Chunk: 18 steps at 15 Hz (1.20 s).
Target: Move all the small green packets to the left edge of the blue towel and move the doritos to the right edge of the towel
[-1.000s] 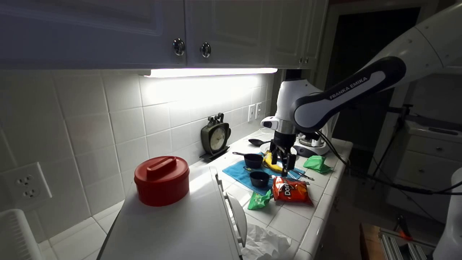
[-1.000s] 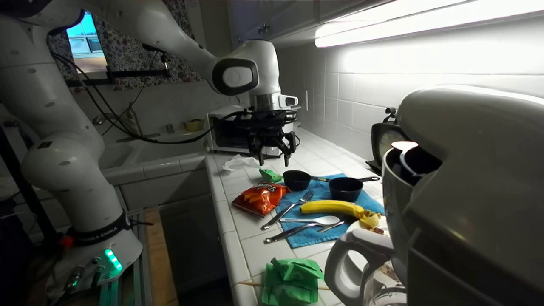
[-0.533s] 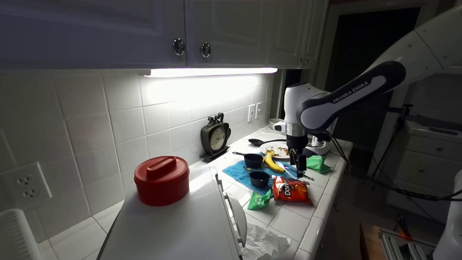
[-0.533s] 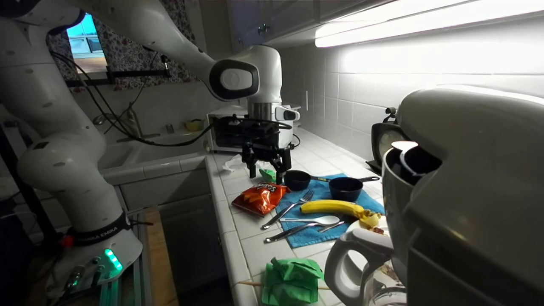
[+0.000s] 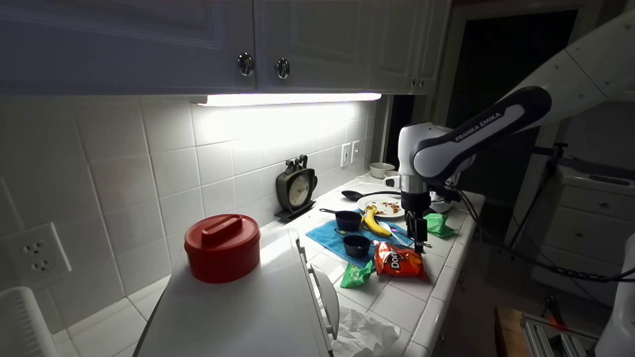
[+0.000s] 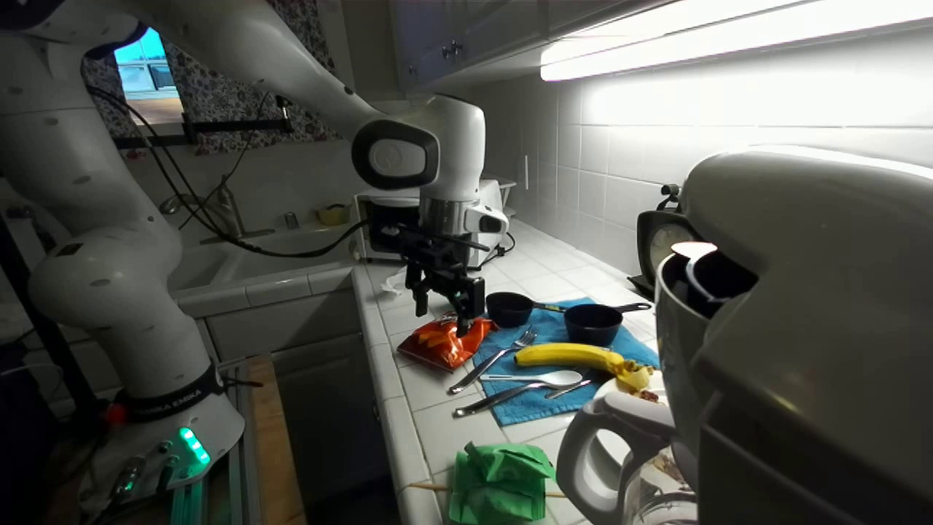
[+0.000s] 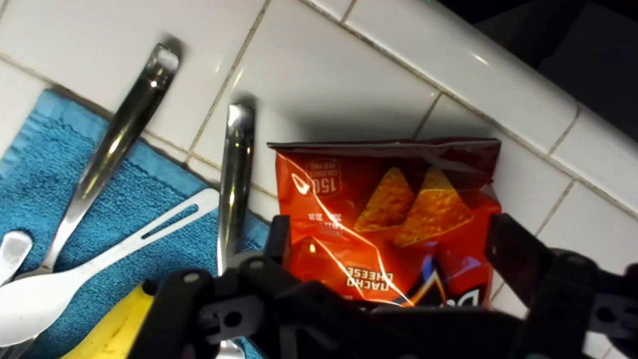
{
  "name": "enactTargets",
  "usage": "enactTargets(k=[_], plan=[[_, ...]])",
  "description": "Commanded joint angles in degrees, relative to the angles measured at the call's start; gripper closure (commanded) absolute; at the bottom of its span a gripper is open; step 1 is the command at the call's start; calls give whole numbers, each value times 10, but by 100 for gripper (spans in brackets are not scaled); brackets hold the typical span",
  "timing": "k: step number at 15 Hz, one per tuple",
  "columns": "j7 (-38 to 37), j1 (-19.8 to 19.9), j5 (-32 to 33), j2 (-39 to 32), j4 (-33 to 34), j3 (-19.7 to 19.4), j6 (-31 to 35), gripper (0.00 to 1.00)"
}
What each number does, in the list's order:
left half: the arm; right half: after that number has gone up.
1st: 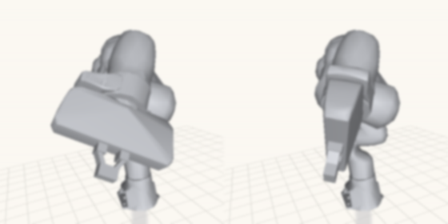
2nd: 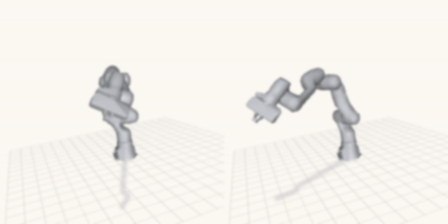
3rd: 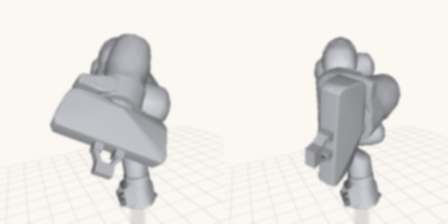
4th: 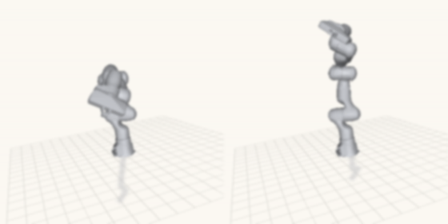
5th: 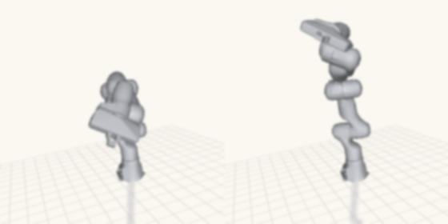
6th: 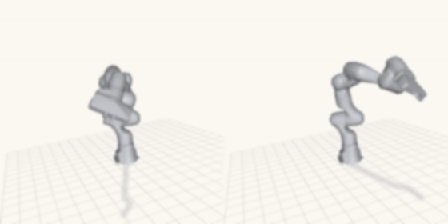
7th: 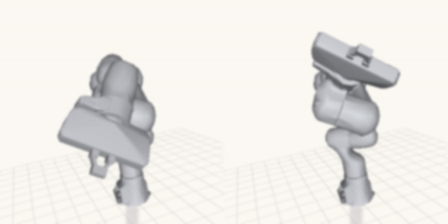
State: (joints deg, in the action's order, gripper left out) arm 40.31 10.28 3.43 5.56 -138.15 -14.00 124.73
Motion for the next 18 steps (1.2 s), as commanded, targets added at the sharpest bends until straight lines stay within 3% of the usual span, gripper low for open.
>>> enactTargets(k=[1, 9, 10, 18], plan=[[55, 1, -77, -9, -6, -7, 13, 0], [84, 5, -99, -42, -8, -1, 61, 0], [86, 4, -99, -46, -8, 1, 64, 18], [100, 8, -100, -60, -8, 8, 82, 75]])
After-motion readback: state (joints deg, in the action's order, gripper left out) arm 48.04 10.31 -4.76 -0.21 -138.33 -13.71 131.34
